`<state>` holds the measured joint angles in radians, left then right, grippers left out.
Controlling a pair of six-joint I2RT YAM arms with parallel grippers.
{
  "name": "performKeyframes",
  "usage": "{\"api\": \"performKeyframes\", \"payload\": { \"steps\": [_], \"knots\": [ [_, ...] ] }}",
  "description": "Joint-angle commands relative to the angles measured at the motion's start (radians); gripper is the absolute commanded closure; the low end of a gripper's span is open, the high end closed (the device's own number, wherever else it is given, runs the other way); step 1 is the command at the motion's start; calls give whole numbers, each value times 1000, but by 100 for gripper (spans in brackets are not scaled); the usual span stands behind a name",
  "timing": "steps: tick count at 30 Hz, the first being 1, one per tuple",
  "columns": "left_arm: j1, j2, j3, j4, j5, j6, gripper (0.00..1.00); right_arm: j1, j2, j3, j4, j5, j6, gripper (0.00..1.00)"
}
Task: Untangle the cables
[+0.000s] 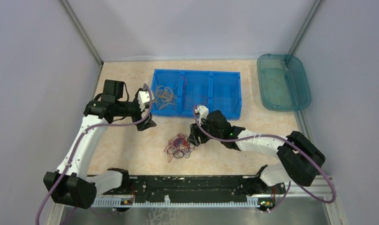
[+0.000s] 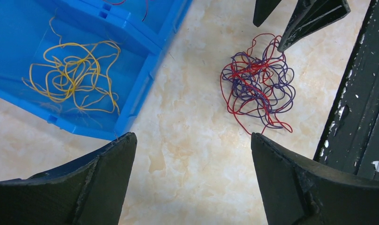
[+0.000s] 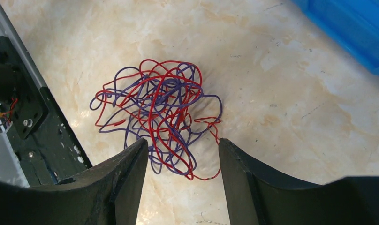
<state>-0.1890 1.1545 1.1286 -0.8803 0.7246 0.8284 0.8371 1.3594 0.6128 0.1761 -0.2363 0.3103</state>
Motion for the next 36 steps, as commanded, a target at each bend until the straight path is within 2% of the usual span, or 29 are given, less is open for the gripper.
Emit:
{"api": "performKeyframes", "payload": {
  "steps": [1,10,13,20,28,36],
  "knots": [
    [2,-39,-15,-37,47,69,4,8,23,28,69,-41,-33,43],
    [2,-49,-12,-34,56,70,5,8,119,103,23,-101,-110,50],
    [3,-47,-5,-29,63,63,5,8,131,114,30,-105,-119,62],
    [2,-49,-11,-26,75,56,6,8,87,101,84,-114,-123,100],
    [1,-64,6,-36,114,70,7,9,-43,88,155,-154,-81,100],
    [-44,-119,26,-24,226,84,7,10,-149,130,332,-275,64,100]
  ]
}}
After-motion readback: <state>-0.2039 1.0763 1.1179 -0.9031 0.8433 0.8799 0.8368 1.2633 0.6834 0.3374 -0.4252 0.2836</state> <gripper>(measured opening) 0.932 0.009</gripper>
